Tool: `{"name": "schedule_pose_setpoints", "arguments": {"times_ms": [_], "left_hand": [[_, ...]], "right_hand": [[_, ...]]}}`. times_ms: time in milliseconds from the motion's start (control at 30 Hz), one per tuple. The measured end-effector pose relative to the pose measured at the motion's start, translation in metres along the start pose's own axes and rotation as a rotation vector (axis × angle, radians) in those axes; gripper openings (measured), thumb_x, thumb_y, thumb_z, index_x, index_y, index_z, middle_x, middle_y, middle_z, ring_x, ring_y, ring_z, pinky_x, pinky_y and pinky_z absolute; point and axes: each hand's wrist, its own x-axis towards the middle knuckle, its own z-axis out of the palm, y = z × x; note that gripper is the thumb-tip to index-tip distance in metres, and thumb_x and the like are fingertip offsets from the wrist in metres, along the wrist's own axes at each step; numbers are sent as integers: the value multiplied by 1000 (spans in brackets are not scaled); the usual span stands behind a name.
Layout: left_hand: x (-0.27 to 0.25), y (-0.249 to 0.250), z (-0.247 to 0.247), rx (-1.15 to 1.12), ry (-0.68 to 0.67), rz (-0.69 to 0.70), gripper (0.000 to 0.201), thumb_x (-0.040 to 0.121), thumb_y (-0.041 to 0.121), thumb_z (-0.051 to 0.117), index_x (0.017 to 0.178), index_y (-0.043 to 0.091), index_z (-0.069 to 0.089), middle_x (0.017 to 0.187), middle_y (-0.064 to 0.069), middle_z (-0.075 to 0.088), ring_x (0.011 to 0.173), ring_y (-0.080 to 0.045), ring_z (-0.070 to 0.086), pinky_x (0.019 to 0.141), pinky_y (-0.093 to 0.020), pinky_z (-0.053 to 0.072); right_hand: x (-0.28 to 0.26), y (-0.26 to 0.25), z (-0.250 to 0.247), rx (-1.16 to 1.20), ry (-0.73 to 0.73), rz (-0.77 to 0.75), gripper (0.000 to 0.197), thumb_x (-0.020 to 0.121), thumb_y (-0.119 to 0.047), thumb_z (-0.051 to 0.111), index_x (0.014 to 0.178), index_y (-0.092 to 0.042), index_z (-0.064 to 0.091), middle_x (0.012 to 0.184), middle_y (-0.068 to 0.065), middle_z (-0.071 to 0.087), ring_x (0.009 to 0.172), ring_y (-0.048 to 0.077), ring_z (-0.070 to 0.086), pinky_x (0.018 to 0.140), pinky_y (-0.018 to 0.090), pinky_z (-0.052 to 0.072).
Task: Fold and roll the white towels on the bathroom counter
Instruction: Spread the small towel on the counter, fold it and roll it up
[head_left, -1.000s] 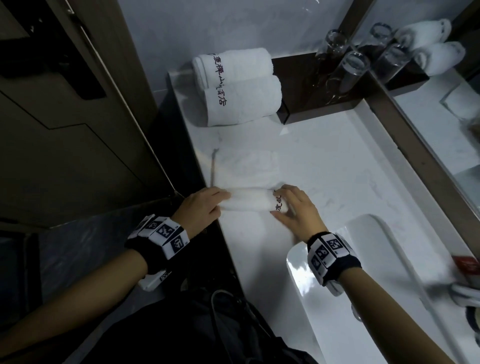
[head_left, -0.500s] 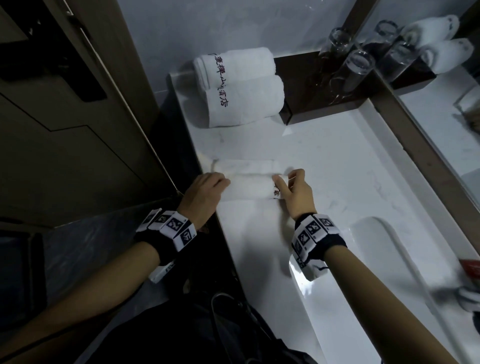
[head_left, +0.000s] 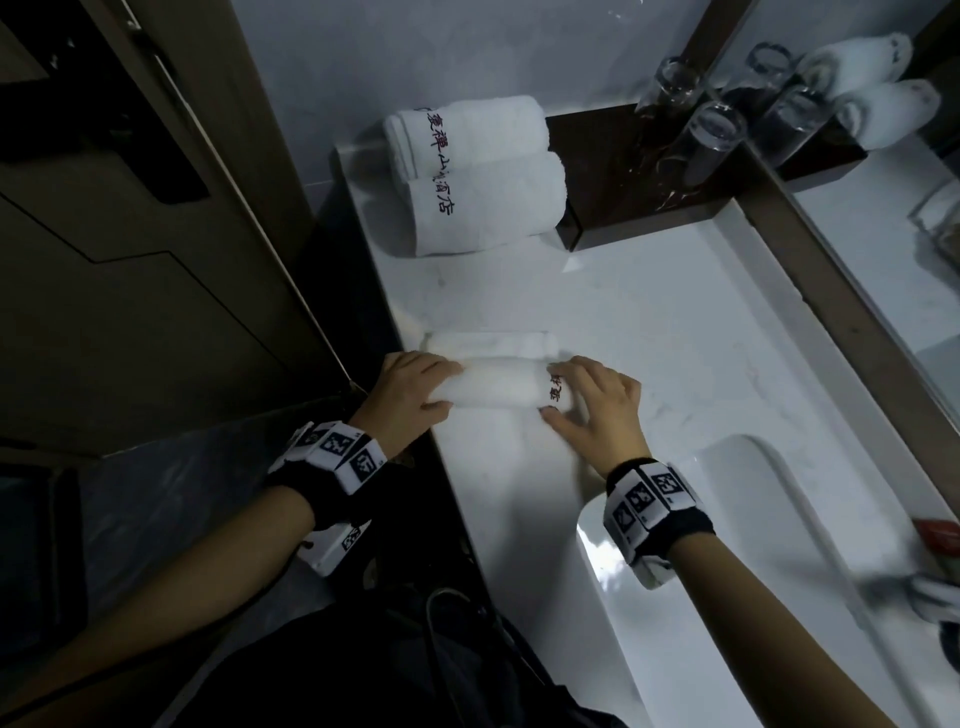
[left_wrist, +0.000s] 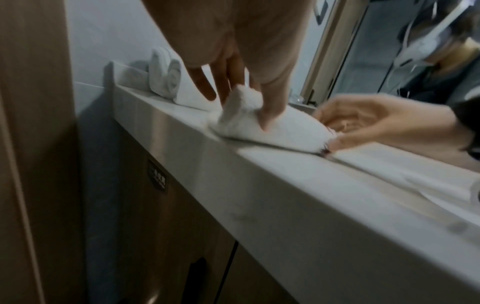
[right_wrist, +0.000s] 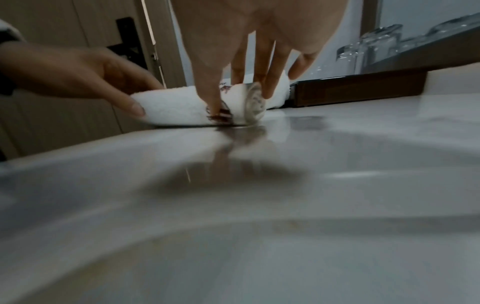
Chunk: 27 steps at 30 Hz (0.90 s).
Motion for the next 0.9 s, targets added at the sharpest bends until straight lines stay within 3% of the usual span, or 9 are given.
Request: {"name": "schedule_pose_setpoints", "arguments": {"times_ms": [67,133,267,367,500,600,700,800,900], "left_hand": [[-1,-6,-7,-169,-97,-82,43,77,6,70,118,8,60,118,-18,61,110,-31,54,96,-26,34],[6,-8,-15,-334,-110,-168,43,77,10,71,119,14,59,118,-21,59,107,-34,55,97,-34,42],[30,0,-8,-218,154,-332,50,82,18,67,125,2,48,125,-22,46,115,-35,42,100,-38,35],[36,12,3,-152,252,-486,51,79,25,69,112,-6,44,122,-26,43,112,-36,39,98,-42,33],[34,24,17,-332,11,-564,46,90,39,52,105,-5,50,106,-21,59,92,-27,55,82,-30,43],[37,35,17,-558,-85,-577,46,92,41,46,106,-1,52,110,-18,60,106,-33,57,97,-43,46],[37,43,15,-583,-109,-561,37,88,42,49,94,6,52,102,-12,57,106,-31,56,95,-46,49],[27,42,13,-624,-111,-542,56,84,46,56,126,17,36,127,-11,37,116,-22,45,98,-41,49],[16,36,2,-764,-64,-497,58,79,38,67,129,25,40,130,-7,44,117,-21,50,99,-39,47]], "right_hand": [[-3,4,-7,55,-64,-19,43,77,-26,74,117,-16,61,124,2,58,116,23,51,91,23,18],[2,4,-13,136,-101,-11,40,78,-26,73,114,-16,62,118,2,62,110,21,54,90,21,23],[27,-7,-8,265,-84,155,28,93,-33,52,112,-14,59,86,6,62,84,24,55,73,22,32],[38,-16,4,363,-92,350,29,97,-40,40,108,-16,51,69,8,58,68,25,54,65,28,35],[35,-27,14,640,-97,518,32,93,-45,46,96,-14,53,62,4,62,46,9,61,58,16,44],[32,-38,17,731,-211,522,27,93,-45,46,88,-19,47,71,6,67,52,13,64,56,19,42],[28,-51,15,823,-284,509,23,97,-41,40,85,-21,40,80,8,67,57,15,65,54,21,42],[25,-67,11,1018,-319,519,22,99,-38,34,85,-22,38,83,0,67,59,14,69,57,22,46],[22,-79,3,1146,-402,521,23,99,-41,36,85,-23,39,83,8,71,65,19,72,55,19,53]]}}
